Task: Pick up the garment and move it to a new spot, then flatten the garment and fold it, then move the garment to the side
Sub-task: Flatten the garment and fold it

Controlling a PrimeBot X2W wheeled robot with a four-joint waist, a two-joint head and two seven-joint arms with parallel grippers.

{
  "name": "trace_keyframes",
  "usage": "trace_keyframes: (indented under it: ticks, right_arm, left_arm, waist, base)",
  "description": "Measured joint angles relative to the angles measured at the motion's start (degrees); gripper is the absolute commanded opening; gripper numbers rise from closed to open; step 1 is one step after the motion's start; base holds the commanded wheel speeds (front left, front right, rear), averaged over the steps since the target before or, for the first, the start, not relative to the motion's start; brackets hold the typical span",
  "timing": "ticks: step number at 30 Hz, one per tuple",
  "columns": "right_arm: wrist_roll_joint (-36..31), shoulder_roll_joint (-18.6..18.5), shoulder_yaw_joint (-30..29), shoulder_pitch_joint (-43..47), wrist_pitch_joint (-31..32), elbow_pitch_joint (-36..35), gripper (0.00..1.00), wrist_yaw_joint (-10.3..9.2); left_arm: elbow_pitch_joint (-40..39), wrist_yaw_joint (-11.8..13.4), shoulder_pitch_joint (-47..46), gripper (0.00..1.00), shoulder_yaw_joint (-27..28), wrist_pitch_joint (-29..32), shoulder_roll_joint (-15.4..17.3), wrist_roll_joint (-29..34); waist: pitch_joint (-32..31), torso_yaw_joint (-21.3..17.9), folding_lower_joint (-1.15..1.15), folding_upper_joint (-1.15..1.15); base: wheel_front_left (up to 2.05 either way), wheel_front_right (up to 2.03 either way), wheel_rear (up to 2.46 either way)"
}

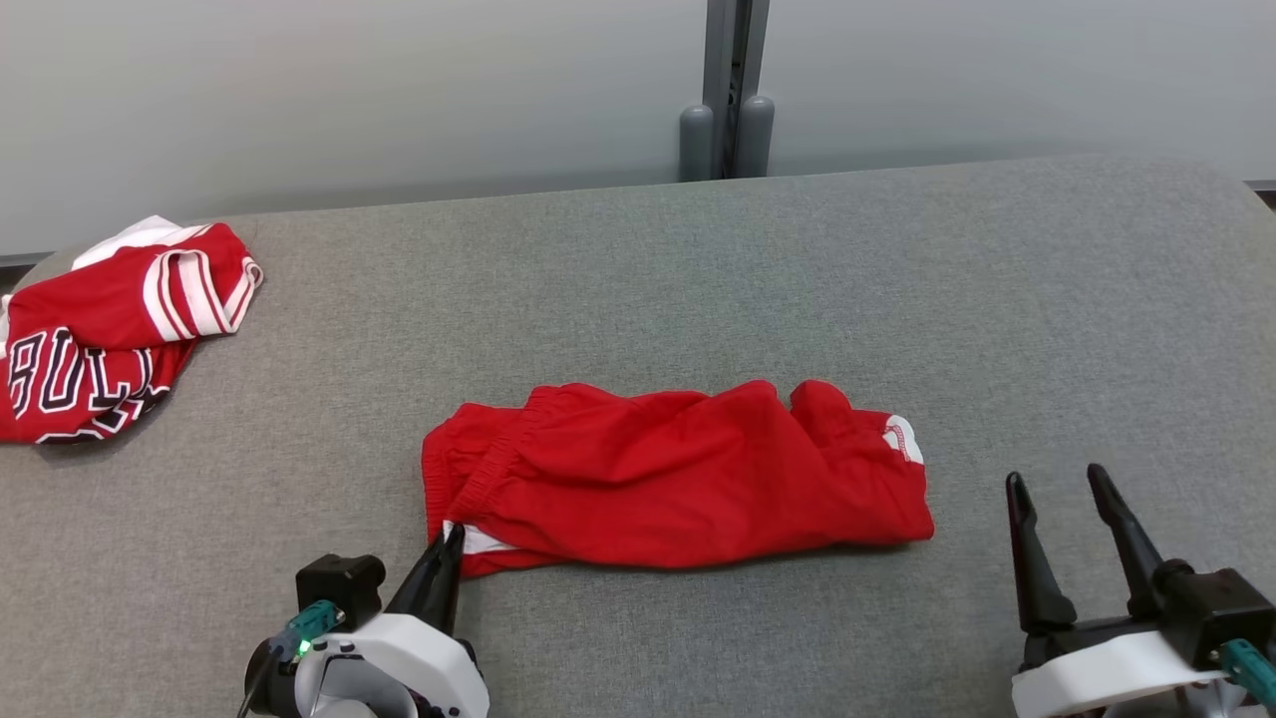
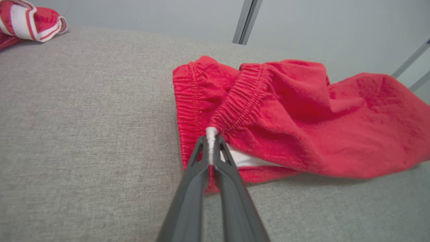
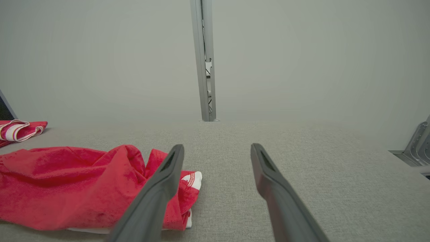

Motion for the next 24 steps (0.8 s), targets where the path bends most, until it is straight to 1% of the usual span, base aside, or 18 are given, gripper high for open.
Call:
trace_keyframes:
  ticks: [4,8,15,24]
  right_arm:
    - [-2.21,0.01,0.54,0.01,-0.01,2.89,1.00,0.00]
    - [-5.17,0.01,1.25,-0.02,-0.01,7.43,1.00,0.01]
    - [-4.74,0.02,0.92,-0.88,-0.01,10.57,1.00,0.00]
    - [-4.67,0.00,3.81,-0.83,-0.01,14.08,1.00,0.00]
  left_arm:
    - [-0.34,0.36,0.23,0.00,1.20,0.00,-0.18,-0.29]
    - [-0.42,0.51,0.24,0.00,1.96,0.00,-0.41,-0.13]
    - [0.36,0.42,1.16,0.00,3.04,0.00,-0.66,0.43]
    - [1.76,-0.11,1.36,0.00,3.75,0.00,-1.04,1.40]
  waist:
    - [-0.02,0.46,0.00,0.00]
    - [0.05,1.13,0.00,0.00]
    - [-0.02,2.12,0.00,0.00]
    - [-0.24,3.05,0.00,0.00]
  base:
    - [0.00,0.00,0.00]
    - [0.00,0.00,0.00]
    - [0.00,0.00,0.00]
    - [0.00,0.00,0.00]
